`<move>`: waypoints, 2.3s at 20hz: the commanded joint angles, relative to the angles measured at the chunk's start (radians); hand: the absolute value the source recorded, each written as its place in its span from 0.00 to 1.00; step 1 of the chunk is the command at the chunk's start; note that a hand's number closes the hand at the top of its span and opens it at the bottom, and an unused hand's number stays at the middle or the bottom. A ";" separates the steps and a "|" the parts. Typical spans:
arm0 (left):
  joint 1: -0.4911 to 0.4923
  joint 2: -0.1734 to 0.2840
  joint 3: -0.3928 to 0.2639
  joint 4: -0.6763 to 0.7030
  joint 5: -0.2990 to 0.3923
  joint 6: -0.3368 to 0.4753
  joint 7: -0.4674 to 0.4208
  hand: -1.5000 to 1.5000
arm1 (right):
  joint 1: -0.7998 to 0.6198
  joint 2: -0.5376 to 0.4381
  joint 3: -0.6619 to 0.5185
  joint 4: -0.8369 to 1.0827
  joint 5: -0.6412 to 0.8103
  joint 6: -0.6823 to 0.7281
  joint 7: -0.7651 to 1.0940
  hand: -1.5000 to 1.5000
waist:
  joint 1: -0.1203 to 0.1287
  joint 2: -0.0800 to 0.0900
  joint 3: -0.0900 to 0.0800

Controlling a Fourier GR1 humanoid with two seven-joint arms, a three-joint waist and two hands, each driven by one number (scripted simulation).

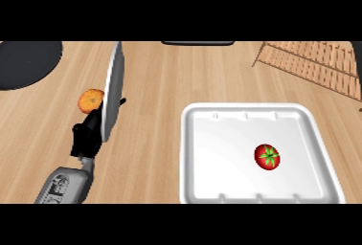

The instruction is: Pick the croissant from the tray and place it in the tiered shelf

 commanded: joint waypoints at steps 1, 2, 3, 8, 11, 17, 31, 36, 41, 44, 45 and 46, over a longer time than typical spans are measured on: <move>-0.018 0.001 0.005 -0.023 -0.003 0.004 0.018 0.50 | 0.019 0.000 -0.080 -0.015 -0.102 -0.206 -0.068 1.00 | 0.005 0.002 0.001; 0.010 -0.039 -0.036 0.003 -0.042 0.034 -0.017 0.50 | 0.033 0.020 -0.081 -0.016 -0.125 -0.222 -0.097 1.00 | -0.003 0.000 0.000; 0.028 -0.026 -0.022 -0.001 -0.026 0.017 -0.019 0.50 | 0.035 0.011 -0.094 0.010 -0.136 -0.248 -0.111 1.00 | 0.001 0.000 0.000; 0.038 -0.024 -0.021 -0.047 -0.037 0.014 0.006 0.50 | 0.025 -0.051 -0.140 0.103 -0.212 -0.295 -0.231 1.00 | -0.001 -0.002 0.000; -0.006 -0.015 0.015 0.020 -0.015 -0.015 -0.025 0.50 | 0.001 -0.045 -0.158 0.187 -0.241 -0.359 -0.282 1.00 | 0.001 0.002 -0.001; 0.007 -0.015 0.016 -0.038 -0.014 -0.005 0.029 0.50 | 0.023 -0.131 -0.116 0.267 -0.016 -0.294 0.016 0.00 | -0.007 -0.004 -0.003; -0.012 -0.054 0.023 0.021 -0.054 0.015 -0.005 0.50 | 0.059 -0.060 -0.176 0.053 -0.185 -0.303 -0.033 0.00 | -0.023 -0.009 -0.001; 0.044 -0.038 0.019 -0.038 -0.054 -0.007 0.009 0.50 | 0.089 -0.086 -0.202 0.022 -0.321 -0.282 -0.152 0.00 | -0.013 -0.008 0.000; 0.033 -0.040 0.033 -0.003 -0.036 -0.033 -0.015 0.50 | 0.057 -0.112 -0.228 -0.057 -0.329 -0.342 -0.097 0.00 | -0.017 -0.007 -0.001; 0.049 -0.021 0.046 -0.014 -0.053 -0.014 -0.005 0.50 | 0.051 -0.142 -0.267 -0.160 -0.365 -0.384 -0.099 0.00 | -0.027 -0.013 -0.001; 0.024 -0.037 0.036 -0.018 -0.039 -0.027 0.021 0.50 | 0.015 -0.140 -0.262 -0.166 -0.332 -0.386 -0.056 0.00 | -0.025 -0.012 -0.001; 0.059 -0.068 0.011 -0.042 -0.063 0.009 0.013 0.50 | 0.072 -0.136 -0.268 -0.231 -0.338 -0.373 -0.045 0.00 | -0.034 -0.017 -0.001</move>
